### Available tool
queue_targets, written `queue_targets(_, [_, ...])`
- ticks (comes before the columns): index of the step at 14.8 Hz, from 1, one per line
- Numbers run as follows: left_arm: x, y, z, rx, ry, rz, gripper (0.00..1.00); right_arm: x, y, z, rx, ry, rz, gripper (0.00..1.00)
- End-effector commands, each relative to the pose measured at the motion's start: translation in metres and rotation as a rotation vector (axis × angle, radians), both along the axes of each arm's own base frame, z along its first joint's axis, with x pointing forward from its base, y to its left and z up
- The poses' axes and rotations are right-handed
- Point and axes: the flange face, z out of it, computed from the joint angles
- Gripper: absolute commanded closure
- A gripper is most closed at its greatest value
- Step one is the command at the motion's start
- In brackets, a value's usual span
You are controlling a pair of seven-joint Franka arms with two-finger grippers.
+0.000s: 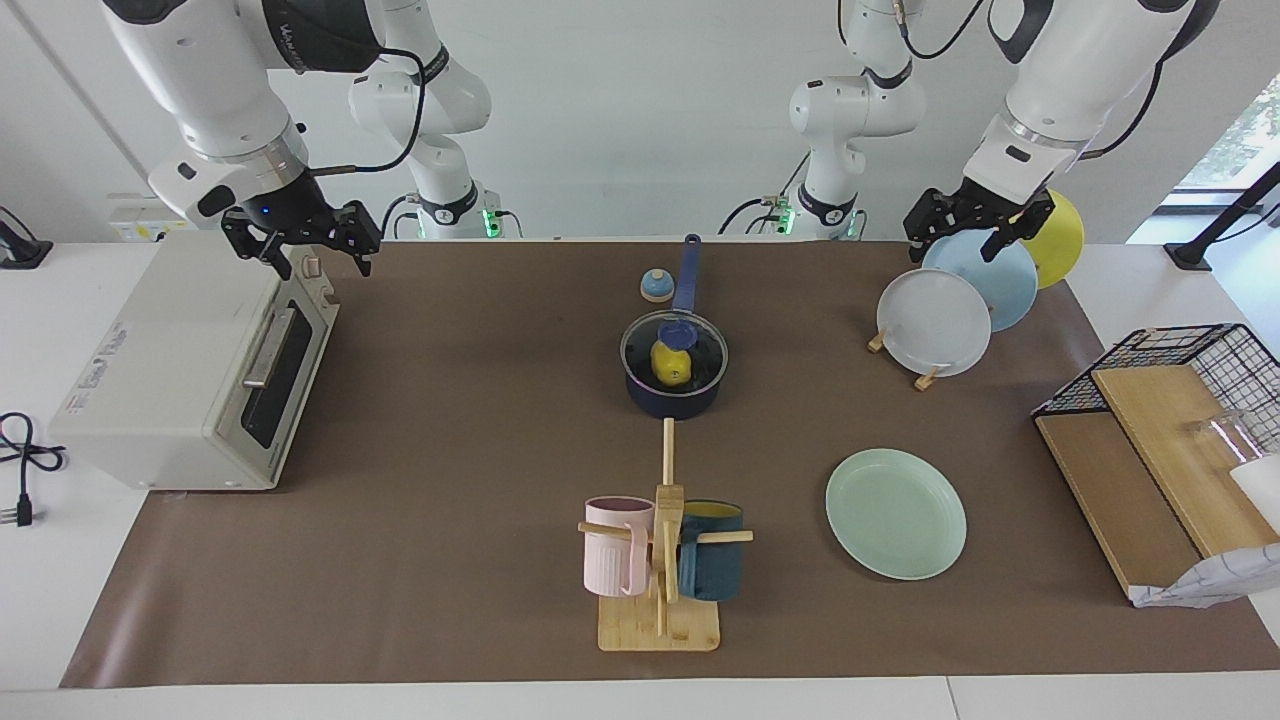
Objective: Transfer potato from pot to plate
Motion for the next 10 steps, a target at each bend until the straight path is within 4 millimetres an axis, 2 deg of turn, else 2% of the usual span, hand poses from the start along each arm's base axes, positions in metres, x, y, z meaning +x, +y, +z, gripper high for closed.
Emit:
queue_targets(1, [-0.006, 0.003, 0.003, 0.006, 0.003, 0.006, 0.00, -0.006, 0.000, 0.001, 0.009, -0.020, 0.016, 0.00])
queue_targets(7, [-0.006, 0.003, 0.003, 0.006, 0.003, 0.006, 0.00, -0.007, 0.011, -0.002, 0.001, -0.013, -0.057, 0.00])
queue_targets(10, [-0.006, 0.003, 0.003, 0.006, 0.003, 0.006, 0.00, -0.006, 0.007, -0.003, 0.003, -0.009, -0.062, 0.00])
